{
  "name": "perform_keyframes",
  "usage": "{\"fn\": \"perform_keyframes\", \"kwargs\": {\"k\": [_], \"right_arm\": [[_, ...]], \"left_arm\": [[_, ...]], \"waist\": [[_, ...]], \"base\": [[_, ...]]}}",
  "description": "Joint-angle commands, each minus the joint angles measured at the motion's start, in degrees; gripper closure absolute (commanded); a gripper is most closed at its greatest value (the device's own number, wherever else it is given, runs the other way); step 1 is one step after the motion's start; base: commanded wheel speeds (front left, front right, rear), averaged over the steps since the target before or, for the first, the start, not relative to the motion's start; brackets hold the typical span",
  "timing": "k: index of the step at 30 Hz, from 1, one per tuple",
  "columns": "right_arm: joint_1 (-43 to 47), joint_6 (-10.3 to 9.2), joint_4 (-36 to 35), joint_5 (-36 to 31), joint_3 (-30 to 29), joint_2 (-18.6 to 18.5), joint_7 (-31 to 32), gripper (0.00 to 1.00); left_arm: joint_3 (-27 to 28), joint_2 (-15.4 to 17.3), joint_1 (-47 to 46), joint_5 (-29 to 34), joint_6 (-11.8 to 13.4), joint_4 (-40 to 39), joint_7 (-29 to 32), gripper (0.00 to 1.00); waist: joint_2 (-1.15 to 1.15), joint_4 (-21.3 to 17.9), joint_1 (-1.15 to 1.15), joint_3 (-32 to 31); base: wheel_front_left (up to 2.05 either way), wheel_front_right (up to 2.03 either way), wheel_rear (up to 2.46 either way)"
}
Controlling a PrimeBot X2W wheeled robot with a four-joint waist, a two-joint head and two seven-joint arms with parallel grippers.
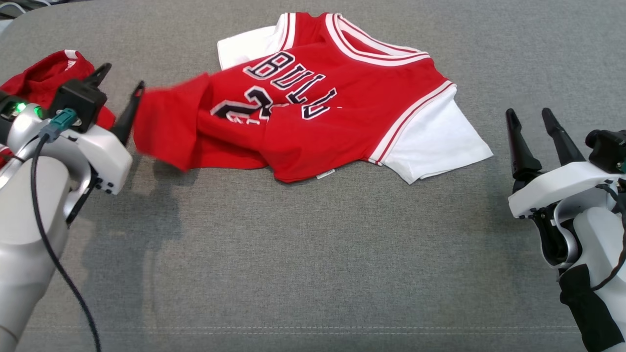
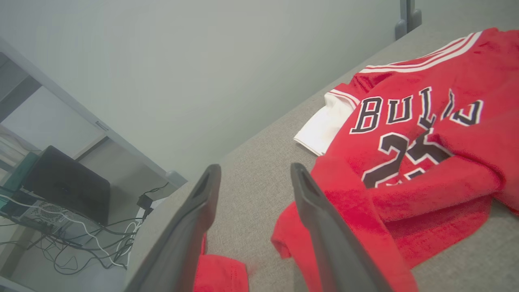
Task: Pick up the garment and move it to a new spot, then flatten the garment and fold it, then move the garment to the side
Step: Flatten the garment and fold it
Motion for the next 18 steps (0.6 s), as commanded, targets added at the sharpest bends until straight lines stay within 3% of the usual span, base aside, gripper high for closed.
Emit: {"fn": "perform_keyframes", "kwargs": {"k": [1, 4, 7, 18], "right_arm": [[-0.54, 0.24, -0.67, 0.49, 1.74, 0.23, -0.67, 0.0], [-0.69, 0.24, 0.73, 1.2, 2.55, 0.21, -0.6, 0.0], [-0.79, 0.24, 3.08, 1.81, 2.75, 0.08, -0.2, 0.0], [-2.89, 0.24, 16.97, 2.28, -0.19, 0.33, 1.63, 0.0]], "left_arm": [[2.67, 1.37, -2.34, -0.27, 1.23, -0.34, -0.28, 0.0], [4.93, 0.04, -1.23, -0.68, 3.93, -1.36, -0.31, 0.0], [6.25, -1.37, 0.78, -0.48, 4.89, -3.87, -0.32, 0.0], [12.32, -8.24, 12.03, 1.82, 4.43, -20.3, -0.33, 0.0]], "waist": [[0.0, 0.18, 0.0, 0.03], [0.0, 1.22, 0.0, 0.08], [0.0, 2.74, 0.0, 0.16], [0.0, 8.9, 0.0, 1.44]], "base": [[0.0, 0.0, 0.0], [0.0, 0.0, 0.0], [0.0, 0.0, 0.0], [0.0, 0.0, 0.0]]}}
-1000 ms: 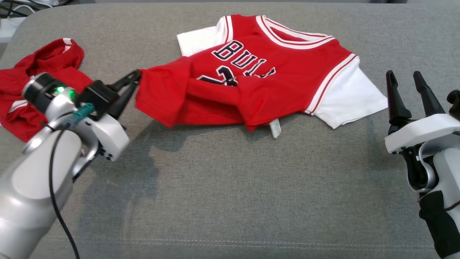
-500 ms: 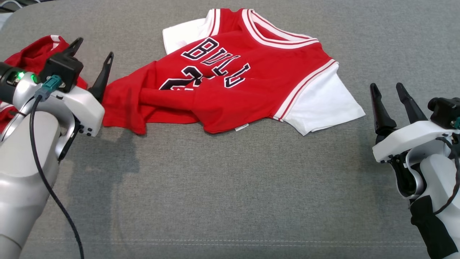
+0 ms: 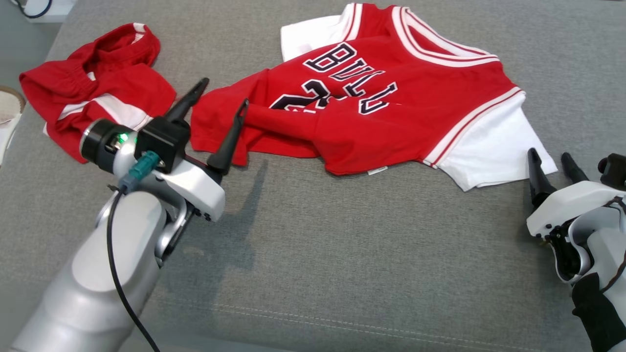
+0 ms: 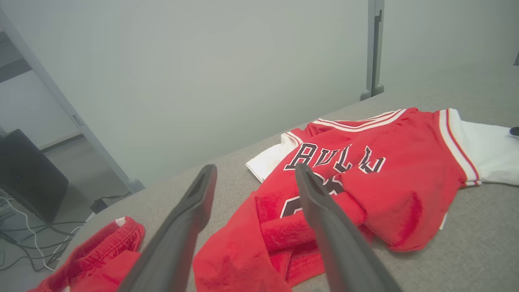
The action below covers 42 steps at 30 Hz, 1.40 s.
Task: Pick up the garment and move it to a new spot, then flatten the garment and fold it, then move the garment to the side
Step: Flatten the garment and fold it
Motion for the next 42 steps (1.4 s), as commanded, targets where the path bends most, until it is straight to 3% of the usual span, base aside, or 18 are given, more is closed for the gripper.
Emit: {"fn": "perform_keyframes", "kwargs": {"k": [1, 4, 5, 7, 8, 16, 24, 35, 42], "right_arm": [[-0.4, 0.25, -0.22, 0.26, 1.03, 0.31, 0.48, 0.0], [-0.89, 0.25, 1.89, 0.72, 1.51, 0.8, 1.75, 0.0], [-1.04, 0.25, 2.47, 0.98, 1.58, 0.94, 2.07, 0.37], [-1.42, 0.25, 3.29, 1.27, 1.83, 0.98, 2.33, 0.94], [-1.67, 0.25, 3.45, 1.48, 1.96, 0.97, 2.29, 1.0], [-4.48, 0.25, 1.3, 2.07, 0.09, -3.69, -0.99, 1.0], [-5.4, 0.25, -0.49, -0.13, -5.41, -8.14, -1.77, 1.0], [-5.26, 0.25, -3.41, -4.57, -6.13, -3.42, -1.8, 1.0], [-5.97, 0.25, -4.88, -5.13, -4.17, -0.39, -1.8, 1.0]], "left_arm": [[2.77, 2.06, -0.16, 0.68, 0.0, -1.76, -0.25, 0.0], [4.83, 0.97, 2.89, 1.5, -0.1, -4.41, -0.25, 0.0], [5.49, 0.55, 3.97, 1.66, -0.24, -5.09, -0.25, 0.0], [6.45, -0.22, 5.92, 2.18, -0.65, -6.01, -0.26, 0.0], [6.97, -0.7, 6.77, 2.34, -0.91, -6.41, -0.26, 0.0], [8.31, -6.02, 11.98, 4.2, -3.73, -5.98, -0.26, 0.0], [4.6, -12.06, 12.92, 6.8, -6.75, -2.61, -0.26, 0.0], [-5.21, -15.4, 5.49, 4.81, -7.94, 10.56, -0.26, 0.0], [-7.19, -15.58, -1.82, 2.33, -7.17, 17.65, -0.26, 0.0]], "waist": [[0.0, 0.77, 0.0, 0.31], [0.0, 1.37, 0.0, 0.49], [0.0, 1.52, 0.0, 0.53], [0.0, 1.7, 0.0, 0.59], [0.0, 1.72, 0.0, 0.65], [0.0, 0.47, 0.0, 0.46], [0.0, -1.35, 0.0, 0.07], [0.0, -5.18, 0.0, 1.22], [0.0, -7.82, 0.0, 1.9]], "base": [[0.0, 0.0, 0.0], [0.0, 0.0, 0.0], [0.0, 0.0, 0.0], [0.0, 0.0, 0.0], [0.0, 0.0, 0.0], [0.0, 0.0, 0.0], [0.0, 0.0, 0.0], [0.0, 0.0, 0.0], [0.0, 0.0, 0.0]]}}
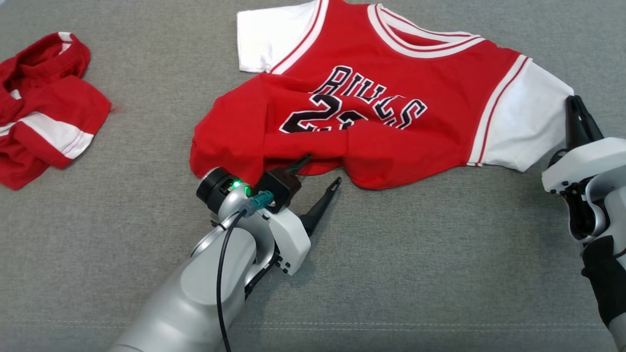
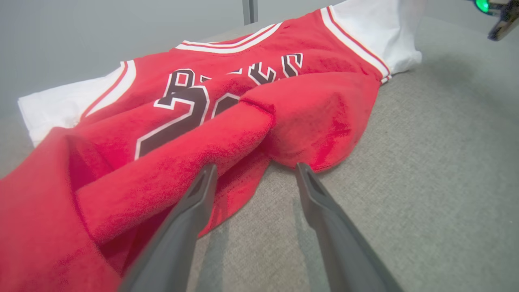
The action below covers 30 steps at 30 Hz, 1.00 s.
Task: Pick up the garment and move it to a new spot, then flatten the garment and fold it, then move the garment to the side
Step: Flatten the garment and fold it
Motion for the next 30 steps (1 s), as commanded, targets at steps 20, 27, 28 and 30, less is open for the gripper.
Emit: {"fn": "perform_keyframes", "kwargs": {"k": [20, 27, 28, 30], "right_arm": [[-1.0, 0.24, -3.44, 0.16, 3.09, 1.97, -0.81, 1.0], [-1.24, 0.24, -3.37, 0.38, 3.88, 2.74, -0.81, 1.0], [-1.26, 0.24, -3.35, 0.42, 3.87, 2.72, -0.81, 1.0], [-1.21, 0.24, -3.4, 0.52, 3.64, 2.5, -0.81, 1.0]], "left_arm": [[-7.31, 0.69, -8.0, -7.09, 4.23, 10.97, 1.46, 0.0], [-10.32, 0.69, -10.15, -8.12, 4.27, 13.79, 3.47, 0.68], [-10.65, 0.69, -10.19, -8.36, 4.03, 13.9, 3.4, 0.79], [-11.4, 0.69, -10.39, -8.56, 3.64, 14.11, 3.07, 1.0]], "waist": [[0.0, -3.03, 0.0, 0.81], [0.0, -3.72, 0.0, 1.05], [0.0, -3.65, 0.0, 1.01], [0.0, -3.24, 0.0, 0.89]], "base": [[0.0, 0.0, 0.0], [0.0, 0.0, 0.0], [0.0, 0.0, 0.0], [0.0, 0.0, 0.0]]}}
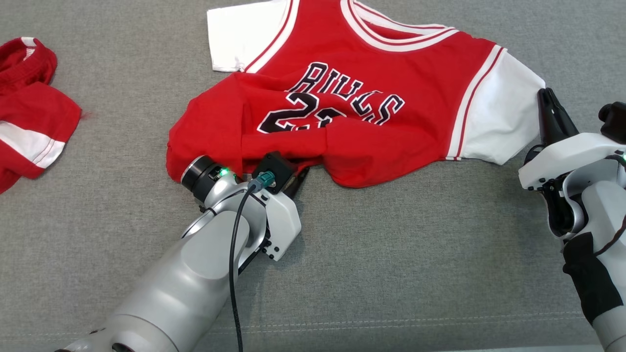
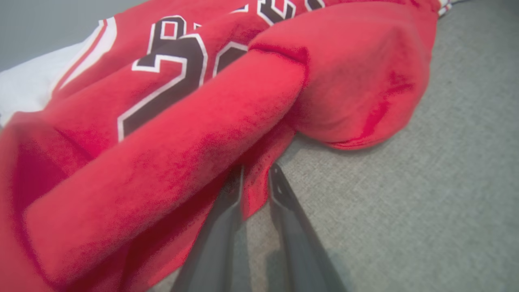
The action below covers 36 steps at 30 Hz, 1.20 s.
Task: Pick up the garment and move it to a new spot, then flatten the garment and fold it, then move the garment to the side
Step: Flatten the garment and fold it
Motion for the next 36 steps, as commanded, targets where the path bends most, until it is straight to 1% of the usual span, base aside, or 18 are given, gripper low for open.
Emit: {"fn": "perform_keyframes", "kwargs": {"k": [1, 6, 9, 11, 12, 13, 14, 17, 18, 20, 22, 25, 26, 27, 28, 29, 30, 36], "right_arm": [[-0.47, 0.24, -1.57, 0.36, 0.35, -0.13, -0.77, 1.0], [0.05, 0.24, -1.86, 0.54, -0.64, -0.55, -0.77, 1.0], [0.5, 0.24, -1.79, 0.57, -1.21, -0.77, -0.78, 1.0], [1.08, 0.24, -1.42, 0.57, -1.9, -0.95, -0.78, 1.0], [1.27, 0.24, -1.3, 0.58, -2.11, -1.01, -0.78, 1.0], [1.49, 0.24, -1.16, 0.61, -2.37, -1.08, -0.78, 1.0], [1.69, 0.24, -1.01, 0.59, -2.68, -1.23, -0.78, 1.0], [2.15, 0.24, -0.61, 0.54, -3.29, -1.45, -0.78, 1.0], [2.15, 0.24, -0.61, 0.54, -3.29, -1.45, -0.78, 1.0], [2.41, 0.24, -0.43, 0.44, -3.76, -1.6, -0.78, 1.0], [2.51, 0.24, -0.29, 0.29, -4.01, -1.56, -0.78, 1.0], [2.49, 0.24, -0.08, 0.08, -4.09, -1.32, -0.78, 1.0], [2.41, 0.24, -0.03, 0.01, -4.0, -1.2, -0.78, 1.0], [2.31, 0.24, -0.01, -0.06, -3.84, -1.04, -0.78, 1.0], [2.19, 0.24, 0.0, -0.12, -3.55, -0.83, -0.78, 1.0], [2.04, 0.24, 0.01, -0.14, -3.24, -0.61, -0.78, 1.0], [1.84, 0.24, 0.01, -0.12, -2.94, -0.44, -0.78, 1.0], [0.77, 0.24, -0.25, 0.39, -0.88, 0.11, -0.78, 1.0]], "left_arm": [[0.47, 1.51, -1.81, -0.64, -0.53, 0.24, -0.47, 1.0], [0.29, 1.54, -2.8, -1.26, -1.76, 1.11, -2.1, 1.0], [0.59, 1.96, -2.74, -3.14, -3.73, -0.59, -2.76, 1.0], [-1.76, 3.57, -1.67, -7.92, -4.37, -7.54, -2.05, 1.0], [-3.63, 5.19, -1.63, -10.33, -4.39, -11.81, -1.1, 1.0], [-5.8, 7.43, -1.46, -13.84, -4.4, -17.11, 0.52, 1.0], [-6.03, 10.23, -1.51, -18.47, -4.41, -22.21, 1.92, 1.0], [-8.21, 21.7, -3.91, -28.78, -4.42, -39.12, 5.91, 1.0], [-8.21, 21.7, -3.91, -28.78, -4.42, -39.12, 5.91, 1.0], [-7.29, 29.17, -5.14, -35.58, -4.42, -48.73, 7.25, 1.0], [-5.74, 36.07, -6.26, -40.04, -4.43, -54.99, 8.47, 1.0], [-3.38, 43.08, -6.7, -44.12, -4.43, -58.96, 9.03, 1.0], [-3.09, 44.74, -6.74, -44.34, -4.43, -58.79, 9.41, 0.97], [-2.88, 45.68, -6.6, -44.61, -4.42, -58.18, 9.54, 0.77], [-3.33, 46.37, -6.46, -44.23, -4.42, -57.28, 10.15, 0.62], [-4.24, 46.69, -6.25, -43.55, -4.42, -56.08, 11.07, 0.14], [-4.96, 46.38, -5.81, -43.66, -4.42, -54.86, 11.68, 0.0], [-8.44, 41.95, -3.95, -44.17, -4.43, -46.99, 10.15, 0.0]], "waist": [[0.0, 0.58, 0.0, -0.19], [0.0, 2.8, 0.0, -1.03], [0.0, 4.36, 0.0, -1.67], [0.0, 5.93, 0.0, -2.49], [0.0, 6.39, 0.0, -2.7], [0.0, 6.84, 0.0, -2.97], [0.0, 7.35, 0.0, -3.16], [0.0, 8.5, 0.0, -3.57], [0.0, 8.5, 0.0, -3.57], [0.0, 9.14, 0.0, -3.8], [0.0, 9.45, 0.0, -3.85], [0.0, 9.68, 0.0, -3.77], [0.0, 9.67, 0.0, -3.66], [0.0, 9.62, 0.0, -3.56], [0.0, 9.49, 0.0, -3.43], [0.0, 9.3, 0.0, -3.28], [0.0, 9.09, 0.0, -3.08], [0.0, 7.86, 0.0, -2.13]], "base": [[0.0, 0.0, 0.0], [0.0, 0.0, 0.0], [0.0, 0.0, 0.0], [0.0, 0.0, 0.0], [0.0, 0.0, 0.0], [0.0, 0.0, 0.0], [0.0, 0.0, 0.0], [0.0, 0.0, 0.0], [0.0, 0.0, 0.0], [0.0, 0.0, 0.0], [0.0, 0.0, 0.0], [0.0, 0.0, 0.0], [0.0, 0.0, 0.0], [0.0, 0.0, 0.0], [0.0, 0.0, 0.0], [0.0, 0.0, 0.0], [0.0, 0.0, 0.0], [0.0, 0.0, 0.0]]}}
